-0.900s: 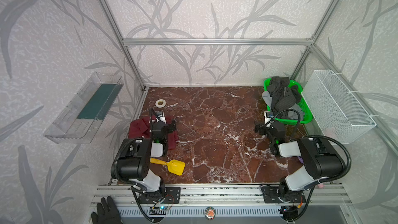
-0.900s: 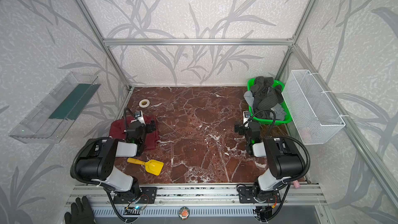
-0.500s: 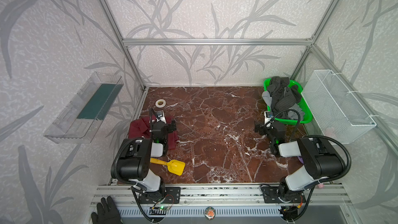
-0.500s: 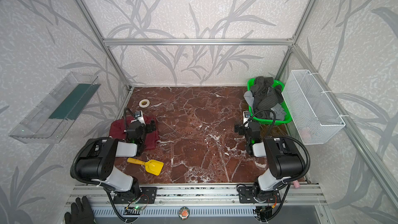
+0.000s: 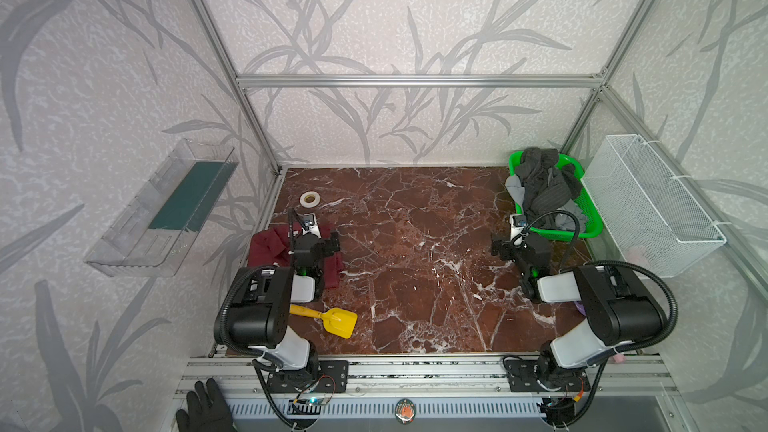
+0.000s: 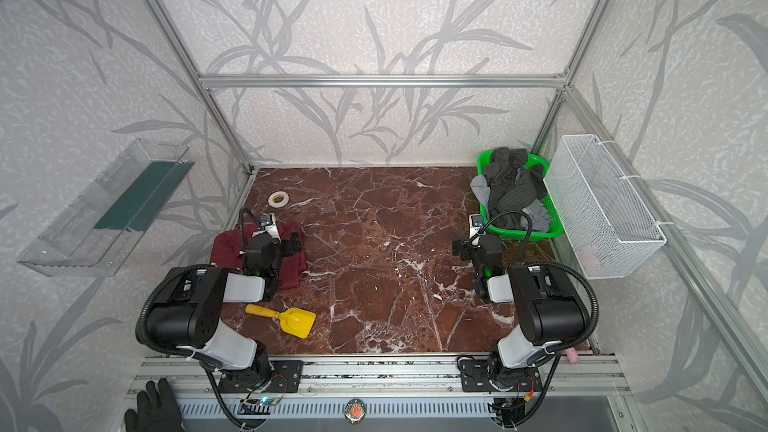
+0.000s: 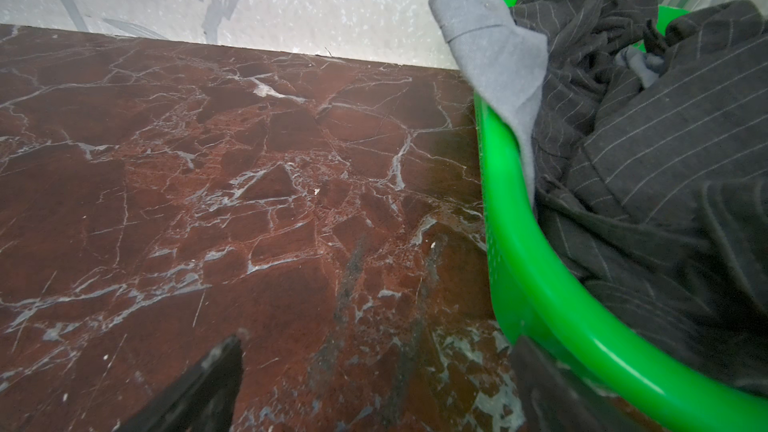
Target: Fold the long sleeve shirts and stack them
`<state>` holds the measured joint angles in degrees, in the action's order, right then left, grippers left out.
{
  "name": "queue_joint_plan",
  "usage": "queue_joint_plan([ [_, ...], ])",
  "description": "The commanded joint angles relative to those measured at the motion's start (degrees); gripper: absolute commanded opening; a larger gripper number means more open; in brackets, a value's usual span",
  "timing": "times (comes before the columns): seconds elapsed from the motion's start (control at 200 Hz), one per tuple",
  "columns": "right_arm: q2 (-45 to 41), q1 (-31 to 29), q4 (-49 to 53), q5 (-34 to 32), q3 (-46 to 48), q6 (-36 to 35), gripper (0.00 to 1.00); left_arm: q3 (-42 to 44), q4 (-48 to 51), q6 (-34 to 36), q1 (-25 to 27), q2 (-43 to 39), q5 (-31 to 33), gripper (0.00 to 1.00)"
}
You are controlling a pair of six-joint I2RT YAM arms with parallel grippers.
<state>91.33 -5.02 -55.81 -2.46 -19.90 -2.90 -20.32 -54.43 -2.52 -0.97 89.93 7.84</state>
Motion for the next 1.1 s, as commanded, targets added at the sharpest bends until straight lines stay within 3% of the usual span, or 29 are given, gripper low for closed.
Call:
queue_joint_plan([
  [0.0, -0.6, -0.3, -0.7, -0.7, -1.2, -0.5, 0.99, -1.1, -0.2, 0.7, -0.2, 0.1, -0.2, 0.99],
  [0.08, -3.8, -1.6, 2.4, -7.8, -1.5, 0.6, 0.99, -1.2, -0.1, 0.7, -0.2, 0.1, -0.2, 0.99],
  [0.215, -15.2, -2.6, 21.6, -9.3, -8.1, 1.2, 0.99, -1.1, -0.3, 0.7, -0.2, 0.1, -0.1, 0.99],
  [0.295, -23.4, -4.5, 30.8, -9.8, -12.8, 4.4, 0.99, -1.1, 1.3, -0.8, 0.3, -2.7, 6.3, 0.99],
  [0.365, -29.0, -4.5, 34.4, -3.8, -17.1, 11.7, 0.99, -3.9, 10.5, -1.3, 0.5, -7.4, 8.0, 0.99],
  [0.45, -32.7, -3.7, 38.4, 2.0, -19.7, 33.4, 0.99, -8.6, 21.4, -1.6, 0.7, -11.6, 9.4, 0.99],
  [0.475, -33.0, -3.3, 38.9, 3.8, -20.3, 37.0, 0.99, -9.4, 22.5, -4.3, 0.7, -13.3, 10.7, 0.99],
  [0.545, -31.6, -3.2, 41.5, 9.5, -25.1, 33.9, 0.99, -10.3, 24.7, -14.3, 0.4, -19.0, 15.1, 0.99],
  [0.575, -30.9, -4.5, 48.0, 6.5, -29.0, 31.3, 0.99, -10.9, 25.7, -19.1, 0.2, -21.1, 16.1, 0.99],
  [0.615, -29.5, -7.4, 55.0, -2.6, -34.2, 27.6, 0.99, -12.0, 26.9, -24.9, -0.3, -23.1, 15.7, 0.99],
  [0.715, -23.7, -9.5, 70.2, -17.4, -45.1, 24.4, 0.99, -17.4, 39.1, -39.1, -2.2, -26.6, 9.1, 0.99],
  [0.845, -12.4, -9.3, 88.1, -27.2, -58.3, 25.3, 0.99, -25.1, 50.0, -40.7, -4.6, -26.6, -6.6, 0.99],
  [0.955, -5.0, -7.4, 94.8, -30.5, -63.3, 28.2, 0.99, -29.2, 57.0, -40.4, -4.6, -27.6, -15.0, 0.99],
  [1.095, -0.5, -1.0, 96.4, -26.2, -63.3, 33.2, 0.97, -34.1, 66.7, -35.9, -4.4, -28.8, -23.1, 0.99],
])
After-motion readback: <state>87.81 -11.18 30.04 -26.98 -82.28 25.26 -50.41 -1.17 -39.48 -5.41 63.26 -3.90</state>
